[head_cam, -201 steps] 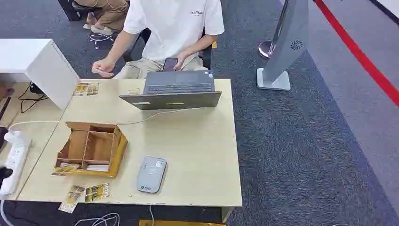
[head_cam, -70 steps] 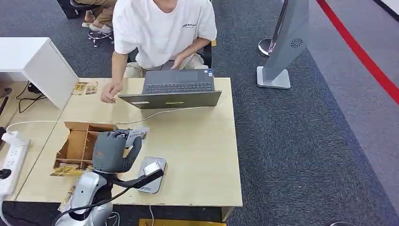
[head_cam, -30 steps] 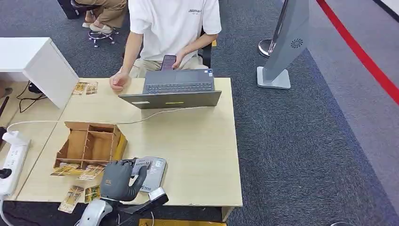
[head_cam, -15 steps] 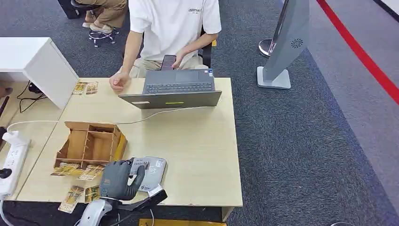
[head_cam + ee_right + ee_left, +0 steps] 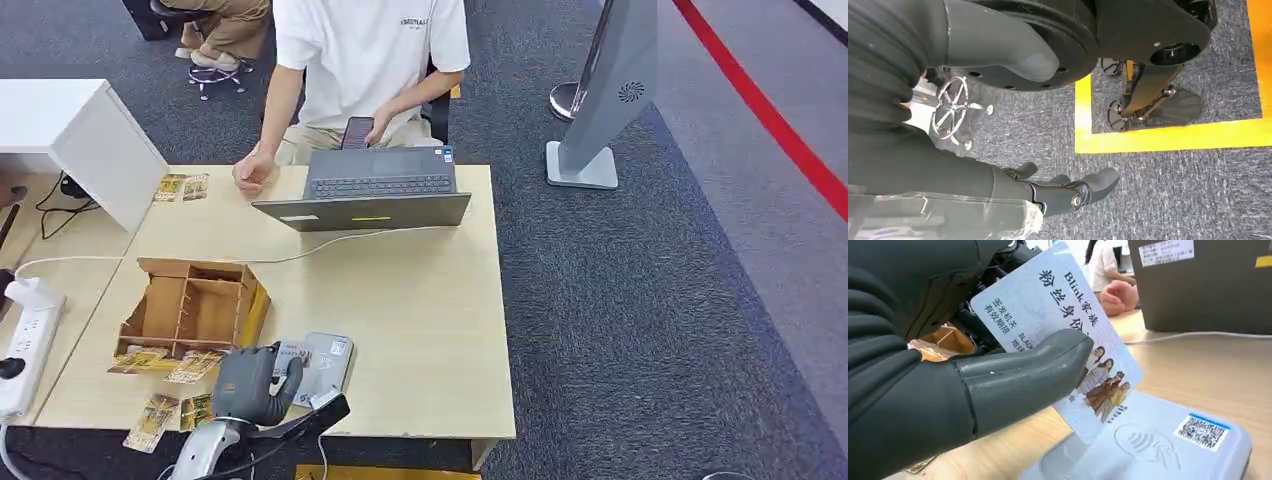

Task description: Pass the card to the sensor for recognition and then transmit it.

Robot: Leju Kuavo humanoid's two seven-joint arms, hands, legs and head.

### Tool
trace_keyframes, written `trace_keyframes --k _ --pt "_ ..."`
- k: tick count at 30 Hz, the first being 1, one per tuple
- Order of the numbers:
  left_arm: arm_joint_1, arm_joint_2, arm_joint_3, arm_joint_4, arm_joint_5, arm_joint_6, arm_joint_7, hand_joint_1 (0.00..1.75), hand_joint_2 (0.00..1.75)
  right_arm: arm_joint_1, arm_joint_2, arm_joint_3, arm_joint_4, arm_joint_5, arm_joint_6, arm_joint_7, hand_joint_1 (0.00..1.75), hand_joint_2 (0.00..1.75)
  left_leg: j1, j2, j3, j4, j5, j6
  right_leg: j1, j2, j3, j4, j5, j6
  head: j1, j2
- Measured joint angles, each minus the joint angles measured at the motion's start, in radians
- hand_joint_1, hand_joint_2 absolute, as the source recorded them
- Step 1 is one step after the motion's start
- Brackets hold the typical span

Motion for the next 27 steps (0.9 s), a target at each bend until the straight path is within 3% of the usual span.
trace_keyframes --k 19,22,27 --pt "-0.008 -0.011 0.006 0.035 0.01 -0.034 -0.003 1.75 1.75 0.0 0.0 0.0 0.0 0.002 0.002 0.001 0.0 1.75 0.0 0.0 0.0 0.0 0.0 0.0 0.0 0.0 0.0 0.0 0.0 0.0 0.0 0.0" --pt "-0.008 -0.011 0.006 0.035 -0.002 -0.068 0.016 1.75 1.75 0.0 0.0 0.0 0.0 0.002 0.002 0.001 0.0 1.75 0.0 0.0 0.0 0.0 0.0 0.0 0.0 0.0 0.0 0.0 0.0 0.0 0.0 0.0" --pt "-0.011 -0.011 0.006 0.026 -0.029 -0.068 0.026 1.75 1.75 0.0 0.0 0.0 0.0 0.002 0.003 0.001 0.0 1.75 0.0 0.0 0.0 0.0 0.0 0.0 0.0 0.0 0.0 0.0 0.0 0.0 0.0 0.0"
